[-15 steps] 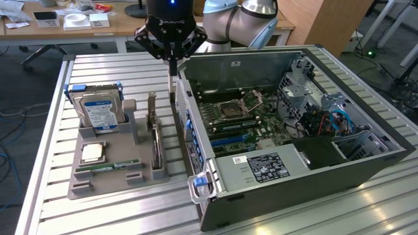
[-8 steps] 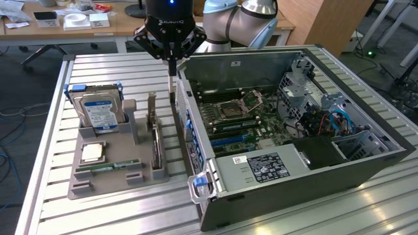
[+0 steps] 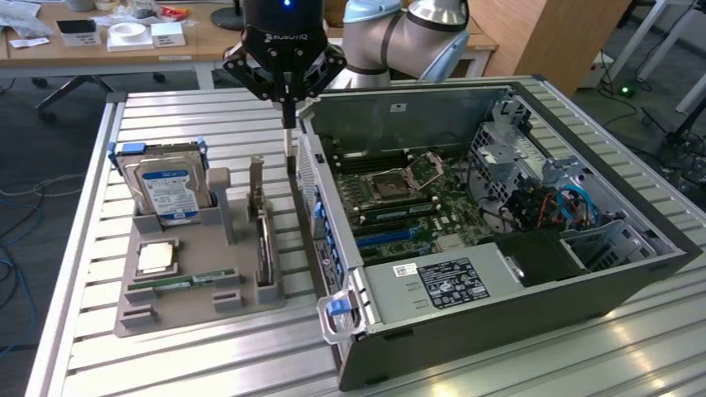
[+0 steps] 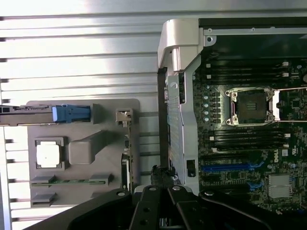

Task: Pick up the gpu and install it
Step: 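Reach for the gpu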

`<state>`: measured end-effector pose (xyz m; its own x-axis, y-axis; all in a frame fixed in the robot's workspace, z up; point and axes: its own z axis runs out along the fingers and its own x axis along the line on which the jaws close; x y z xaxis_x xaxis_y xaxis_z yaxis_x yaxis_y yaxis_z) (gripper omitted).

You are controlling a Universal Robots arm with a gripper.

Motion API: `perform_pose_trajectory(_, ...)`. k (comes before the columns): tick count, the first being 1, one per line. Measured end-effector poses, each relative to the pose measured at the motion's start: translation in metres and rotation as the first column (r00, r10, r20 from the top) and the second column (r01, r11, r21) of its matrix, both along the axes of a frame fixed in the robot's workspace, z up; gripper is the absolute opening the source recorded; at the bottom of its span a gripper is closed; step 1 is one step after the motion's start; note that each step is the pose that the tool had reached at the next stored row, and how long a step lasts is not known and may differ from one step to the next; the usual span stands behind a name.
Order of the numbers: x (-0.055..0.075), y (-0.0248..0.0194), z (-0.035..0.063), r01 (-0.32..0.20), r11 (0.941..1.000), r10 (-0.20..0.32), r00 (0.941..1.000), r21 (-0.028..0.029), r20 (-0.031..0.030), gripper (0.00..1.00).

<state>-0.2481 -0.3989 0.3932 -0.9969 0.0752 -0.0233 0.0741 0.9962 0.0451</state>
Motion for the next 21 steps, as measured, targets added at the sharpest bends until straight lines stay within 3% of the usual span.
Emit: perform_pose_trajectory(21, -0.034, 0.0, -0.0001, 0.0, 1.0, 0.0, 1.0, 0.0, 0.0, 0.11)
